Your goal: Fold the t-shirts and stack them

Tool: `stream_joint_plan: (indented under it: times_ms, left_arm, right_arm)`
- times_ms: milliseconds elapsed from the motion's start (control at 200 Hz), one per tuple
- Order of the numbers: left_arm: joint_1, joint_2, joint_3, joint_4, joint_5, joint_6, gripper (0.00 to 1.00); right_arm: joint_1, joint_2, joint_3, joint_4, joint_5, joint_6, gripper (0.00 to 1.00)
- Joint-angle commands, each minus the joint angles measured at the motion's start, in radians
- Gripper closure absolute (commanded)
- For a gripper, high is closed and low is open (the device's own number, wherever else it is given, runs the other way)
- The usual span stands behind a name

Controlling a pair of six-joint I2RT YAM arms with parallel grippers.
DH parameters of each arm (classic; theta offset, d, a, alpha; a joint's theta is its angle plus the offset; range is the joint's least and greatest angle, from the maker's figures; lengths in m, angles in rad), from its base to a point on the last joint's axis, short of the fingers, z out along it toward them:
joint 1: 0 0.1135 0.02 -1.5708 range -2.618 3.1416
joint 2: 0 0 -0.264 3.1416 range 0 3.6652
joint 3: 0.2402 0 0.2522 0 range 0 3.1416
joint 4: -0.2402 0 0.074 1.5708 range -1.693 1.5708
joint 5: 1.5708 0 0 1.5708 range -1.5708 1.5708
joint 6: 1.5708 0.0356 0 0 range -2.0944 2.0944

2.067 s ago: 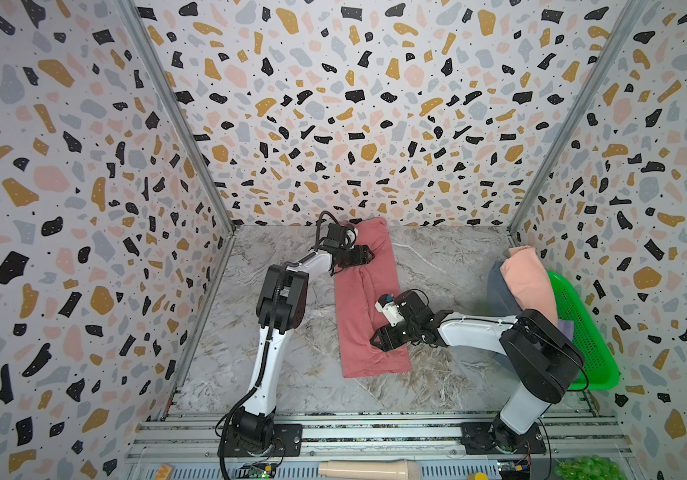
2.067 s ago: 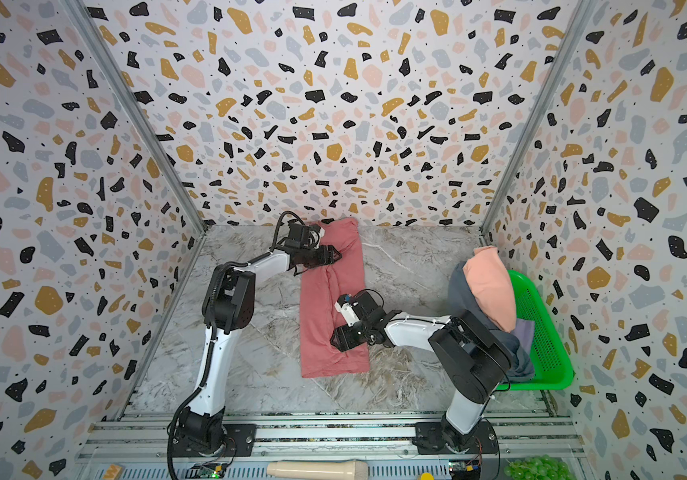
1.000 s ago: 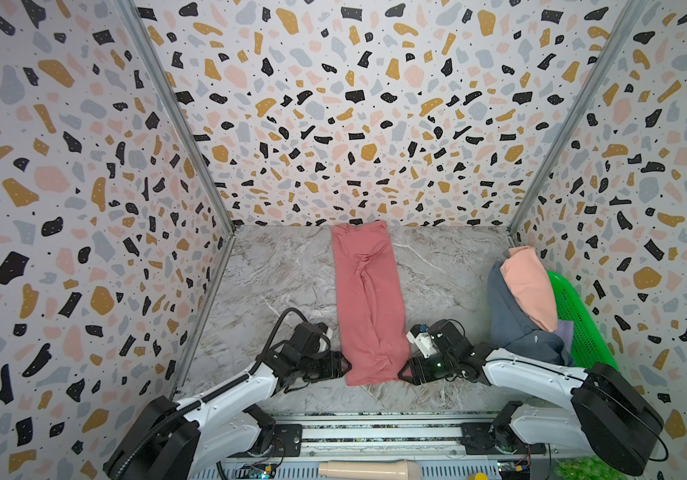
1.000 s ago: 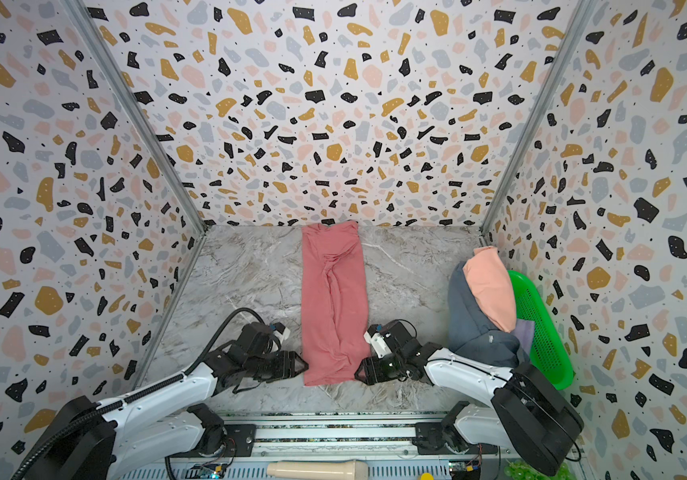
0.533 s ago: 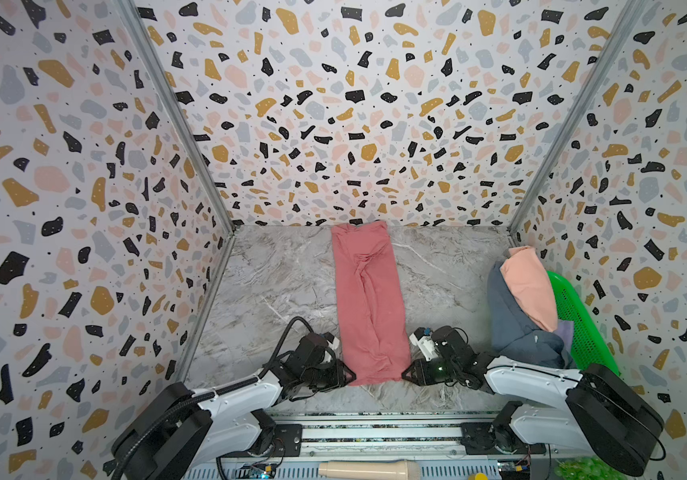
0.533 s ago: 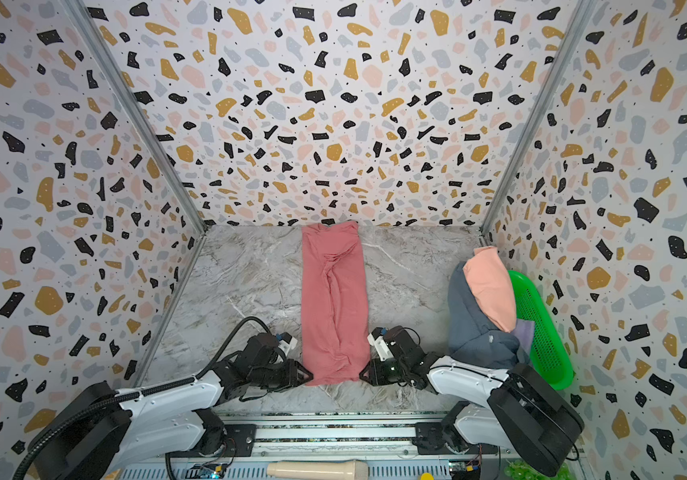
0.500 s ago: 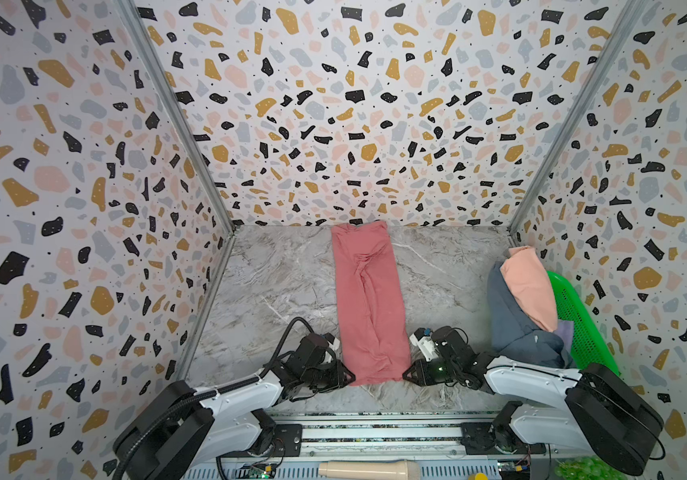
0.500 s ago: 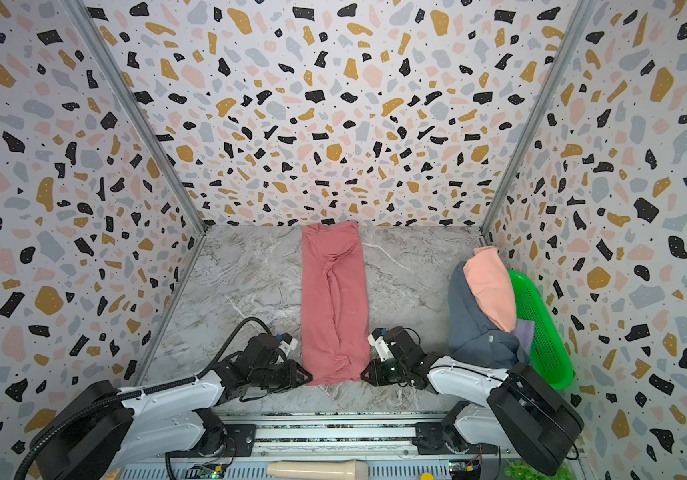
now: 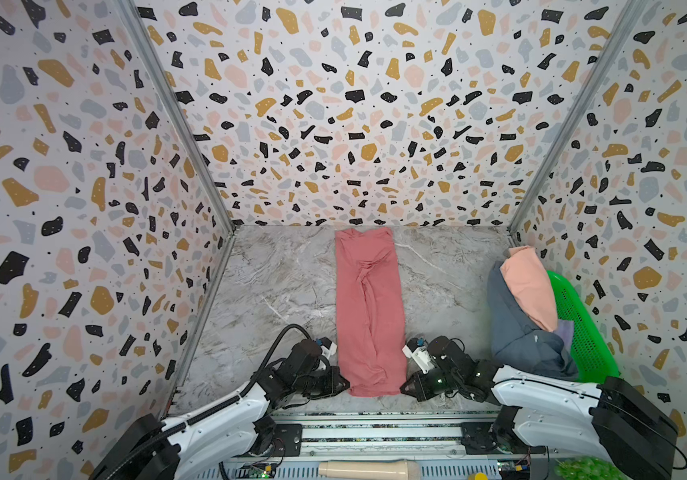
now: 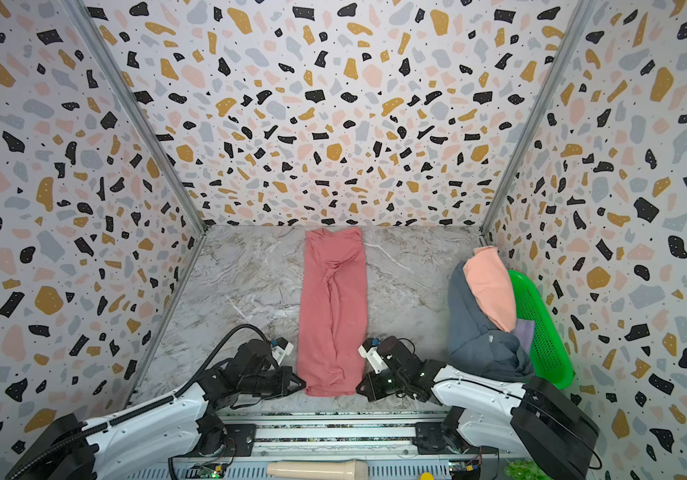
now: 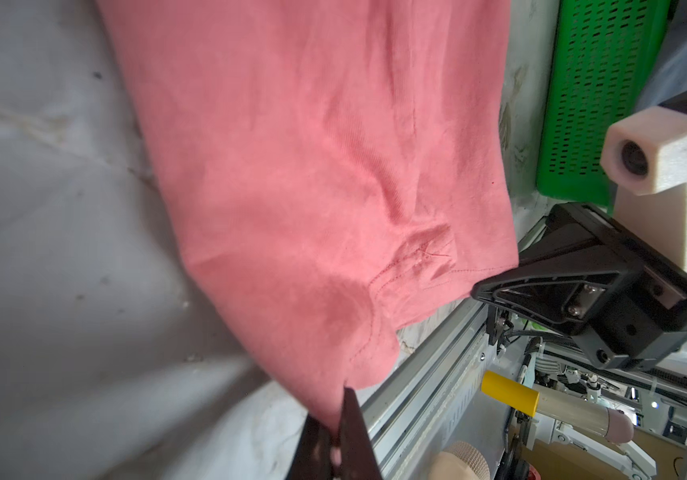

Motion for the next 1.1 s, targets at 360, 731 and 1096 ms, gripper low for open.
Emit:
stream_joint_plan:
  times_ms: [360, 731, 1096]
  left_arm:
    - [0.212, 0.365, 0.522, -0.140, -0.028, 0.404, 1.00]
    - [0.414, 0.715, 0.750, 0.016, -0.017, 0.452, 1.00]
    - [0.481, 0.962, 0.972, 0.066, 0.016, 0.440, 0.69]
  right_arm:
    - [-0.177, 0.246, 0.365, 0.083, 0.134, -0.167, 1.00]
    - [-0.358, 0.659, 0.697, 0.165, 0.106, -0.266, 1.00]
    - [-0.453, 0.862, 0.865, 0.225, 0.001, -0.254, 0.62]
